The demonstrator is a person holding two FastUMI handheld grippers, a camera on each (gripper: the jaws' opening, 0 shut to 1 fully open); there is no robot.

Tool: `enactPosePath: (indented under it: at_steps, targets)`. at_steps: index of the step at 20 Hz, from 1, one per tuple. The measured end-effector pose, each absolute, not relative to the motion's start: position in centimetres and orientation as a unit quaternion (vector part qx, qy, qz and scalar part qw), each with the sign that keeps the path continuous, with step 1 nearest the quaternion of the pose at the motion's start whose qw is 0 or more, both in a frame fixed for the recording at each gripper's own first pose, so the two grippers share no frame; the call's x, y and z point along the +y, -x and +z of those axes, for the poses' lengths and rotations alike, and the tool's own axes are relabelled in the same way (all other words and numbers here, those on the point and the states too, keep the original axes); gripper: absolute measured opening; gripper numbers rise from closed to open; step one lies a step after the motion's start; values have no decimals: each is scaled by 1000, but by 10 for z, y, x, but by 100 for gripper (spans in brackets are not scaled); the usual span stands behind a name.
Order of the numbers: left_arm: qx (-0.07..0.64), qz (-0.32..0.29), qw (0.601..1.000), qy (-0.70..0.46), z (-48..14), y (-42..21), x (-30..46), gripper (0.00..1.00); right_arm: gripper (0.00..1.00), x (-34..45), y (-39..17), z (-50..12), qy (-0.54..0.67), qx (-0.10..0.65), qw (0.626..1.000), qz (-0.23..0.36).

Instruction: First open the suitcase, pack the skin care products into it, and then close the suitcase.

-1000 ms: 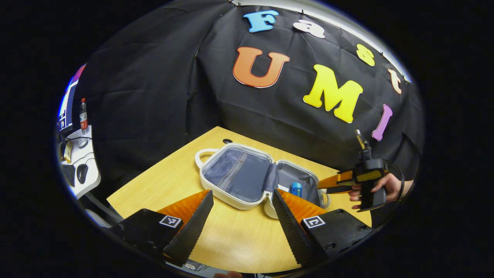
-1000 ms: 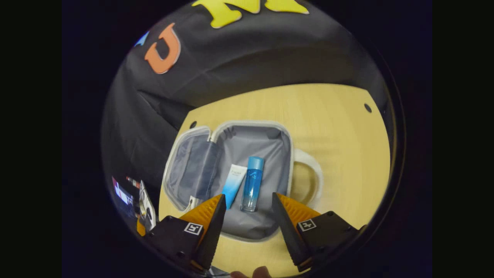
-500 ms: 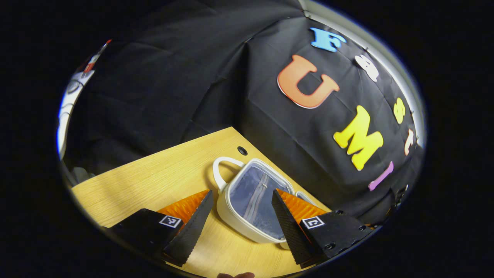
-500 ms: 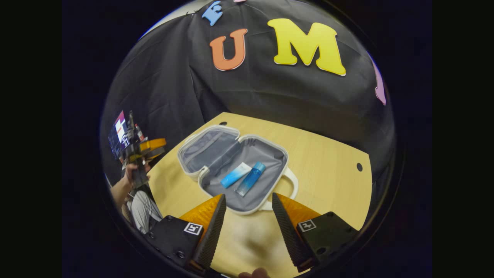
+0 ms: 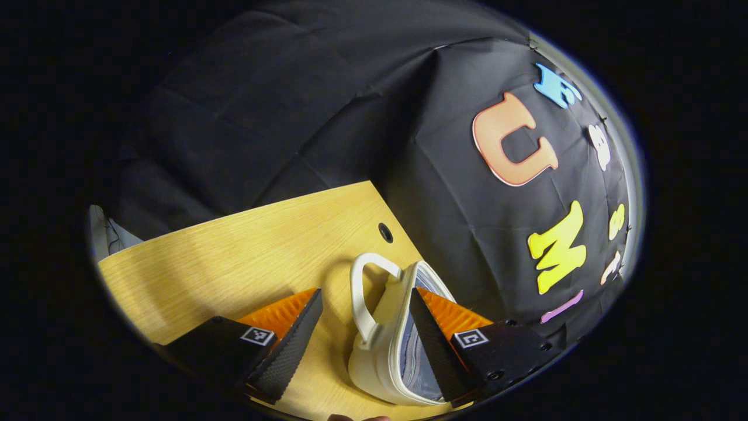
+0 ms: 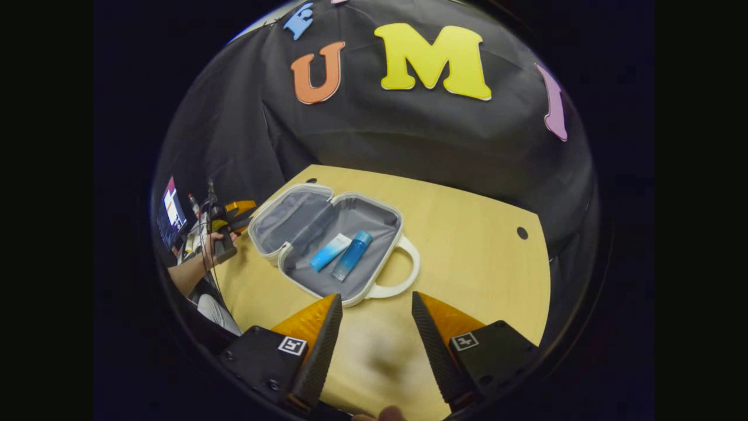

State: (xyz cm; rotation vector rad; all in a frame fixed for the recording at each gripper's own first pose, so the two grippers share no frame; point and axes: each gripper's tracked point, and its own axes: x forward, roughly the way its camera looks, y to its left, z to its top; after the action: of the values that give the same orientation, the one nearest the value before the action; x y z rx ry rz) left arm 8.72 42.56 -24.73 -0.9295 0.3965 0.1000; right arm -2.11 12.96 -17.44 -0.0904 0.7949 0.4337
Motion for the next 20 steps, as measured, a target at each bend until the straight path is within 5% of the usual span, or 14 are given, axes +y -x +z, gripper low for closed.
enactPosePath:
  at_steps: [3,7,8,10,12,20]
  targets:
    - [214,53,872,436,-260,-103,428,87,71,131,23,-175,43,385,898,208]
    - [250,72,864,430,-277,-121,430,60,72,132,29,-175,55,376,901,210]
    - [256,74,863,429,-278,-124,429,64,72,130,33,-175,57,374,902,208]
    - [268,73,860,428,-278,-129,424,33,71,124,39,-175,53,373,904,202]
    - [258,76,865,422,-271,-135,427,16,71,115,42,-174,42,369,908,193]
    - [191,55,930,309,-148,-143,402,11,71,44,26,-132,40,266,960,83]
